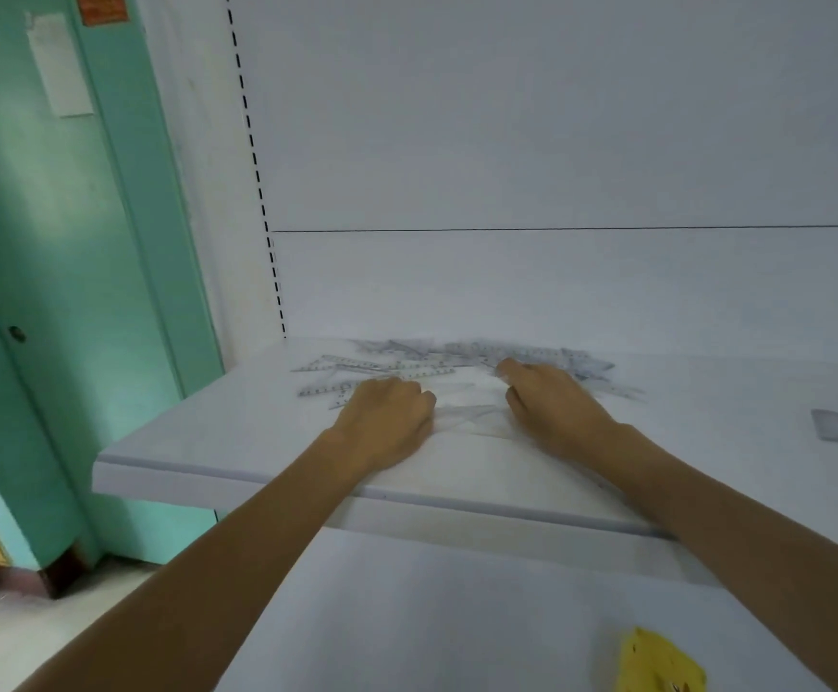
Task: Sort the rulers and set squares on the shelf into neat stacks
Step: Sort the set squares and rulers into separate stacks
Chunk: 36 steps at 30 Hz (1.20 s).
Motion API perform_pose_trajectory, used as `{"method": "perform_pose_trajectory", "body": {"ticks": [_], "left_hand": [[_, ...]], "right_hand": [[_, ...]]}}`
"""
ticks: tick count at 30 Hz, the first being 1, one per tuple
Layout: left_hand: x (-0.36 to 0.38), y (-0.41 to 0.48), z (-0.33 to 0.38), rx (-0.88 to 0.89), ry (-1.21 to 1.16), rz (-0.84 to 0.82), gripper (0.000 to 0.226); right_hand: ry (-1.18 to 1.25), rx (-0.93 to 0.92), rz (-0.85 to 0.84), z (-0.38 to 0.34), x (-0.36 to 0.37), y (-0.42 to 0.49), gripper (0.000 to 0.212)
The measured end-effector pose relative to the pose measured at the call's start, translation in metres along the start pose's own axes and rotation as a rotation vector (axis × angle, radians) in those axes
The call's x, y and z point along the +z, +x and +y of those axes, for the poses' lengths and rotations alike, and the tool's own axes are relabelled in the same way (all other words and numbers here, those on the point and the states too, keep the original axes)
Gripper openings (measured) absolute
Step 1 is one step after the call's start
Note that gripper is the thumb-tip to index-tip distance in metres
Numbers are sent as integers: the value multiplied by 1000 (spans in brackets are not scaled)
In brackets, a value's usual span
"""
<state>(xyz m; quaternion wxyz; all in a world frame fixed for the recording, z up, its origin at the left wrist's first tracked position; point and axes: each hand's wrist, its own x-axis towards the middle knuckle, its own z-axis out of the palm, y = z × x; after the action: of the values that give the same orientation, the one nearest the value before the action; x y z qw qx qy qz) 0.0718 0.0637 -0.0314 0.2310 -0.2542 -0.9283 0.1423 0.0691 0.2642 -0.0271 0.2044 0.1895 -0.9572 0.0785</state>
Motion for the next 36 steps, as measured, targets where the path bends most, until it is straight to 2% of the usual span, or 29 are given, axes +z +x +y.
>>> {"method": "perform_pose_trajectory", "body": {"ticks": [3, 8, 12, 19, 28, 36], "left_hand": [[4, -2, -1, -13, -28, 62, 31], [4, -2, -6, -133, -351, 73, 45], [1, -3, -1, -183, -551, 41, 44], [-7, 15, 27, -163, -674, 53, 43], [-21, 67, 111, -63, -793, 16, 45], [-50, 133, 230, -14, -865, 44, 45]], "right_hand": [[-3, -11, 61, 1, 0, -2, 30], [22, 54, 87, 12, -3, -7, 37], [54, 132, 99, 22, -9, -16, 33], [71, 176, 123, 49, -25, -49, 37], [58, 333, 149, 129, -56, -107, 37], [52, 377, 152, 247, -102, -181, 39]]}}
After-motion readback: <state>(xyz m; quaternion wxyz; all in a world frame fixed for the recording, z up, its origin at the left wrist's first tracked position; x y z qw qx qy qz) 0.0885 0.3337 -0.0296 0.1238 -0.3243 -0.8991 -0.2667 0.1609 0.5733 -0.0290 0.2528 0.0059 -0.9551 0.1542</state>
